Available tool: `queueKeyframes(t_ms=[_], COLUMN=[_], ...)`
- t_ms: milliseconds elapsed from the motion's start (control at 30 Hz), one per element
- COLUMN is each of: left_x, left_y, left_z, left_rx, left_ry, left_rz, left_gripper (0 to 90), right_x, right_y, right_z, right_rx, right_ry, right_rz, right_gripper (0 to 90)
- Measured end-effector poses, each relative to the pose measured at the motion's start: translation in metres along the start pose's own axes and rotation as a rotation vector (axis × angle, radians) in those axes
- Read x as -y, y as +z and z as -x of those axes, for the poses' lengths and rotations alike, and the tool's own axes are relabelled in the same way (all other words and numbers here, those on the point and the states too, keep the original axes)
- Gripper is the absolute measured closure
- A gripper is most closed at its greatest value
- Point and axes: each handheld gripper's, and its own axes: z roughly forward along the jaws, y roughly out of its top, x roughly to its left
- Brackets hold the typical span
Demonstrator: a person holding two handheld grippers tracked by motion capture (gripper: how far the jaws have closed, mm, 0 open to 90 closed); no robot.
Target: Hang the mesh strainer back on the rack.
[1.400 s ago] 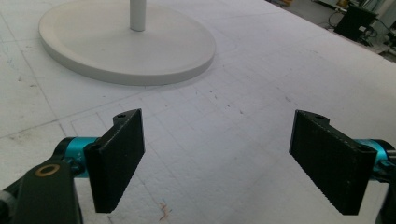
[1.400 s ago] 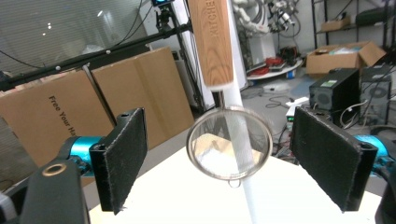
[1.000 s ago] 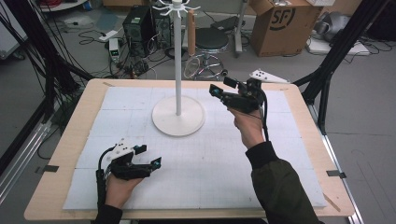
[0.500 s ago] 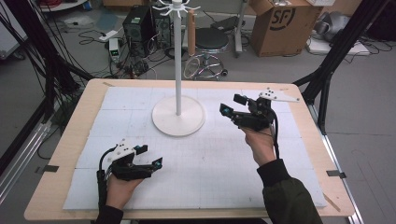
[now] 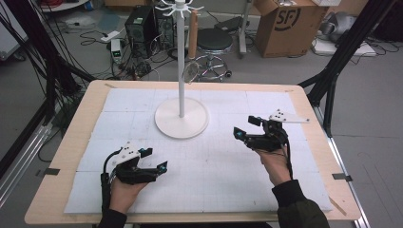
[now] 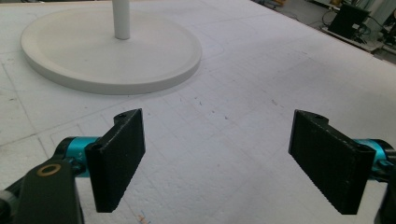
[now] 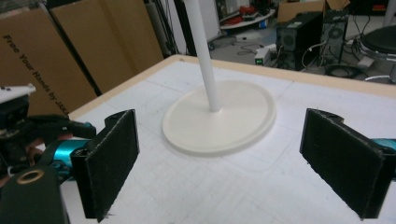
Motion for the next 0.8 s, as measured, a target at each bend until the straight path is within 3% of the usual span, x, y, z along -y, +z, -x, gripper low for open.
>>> queueKeyframes(t_ms=[267, 400, 667, 800], left_x=[0.0, 0.001, 0.001, 0.001], left_y=[0.003, 0.002, 0.003, 0.003], left_z=[0.002, 0.002, 0.003, 0.002], left_rx=[0.005, 0.008, 0.021, 0.028], left_ry=[0.002, 0.0, 0.001, -0.002], left_rz=[-0.005, -0.004, -0.005, -0.004], left_gripper=[19.2, 19.2, 19.2, 19.2], right_x=[0.016, 0.027, 0.051, 0.061], right_y=[-0.007, -0.008, -0.016, -0.019], right_z=[0.001, 0.003, 0.012, 0.011], right_rx=[-0.011, -0.031, -0.049, -0.053], right_ry=[-0.006, 0.024, 0.066, 0.046], right_rz=[-0.025, -0.059, -0.056, -0.073], right_gripper=[10.8, 10.4, 10.4, 10.4])
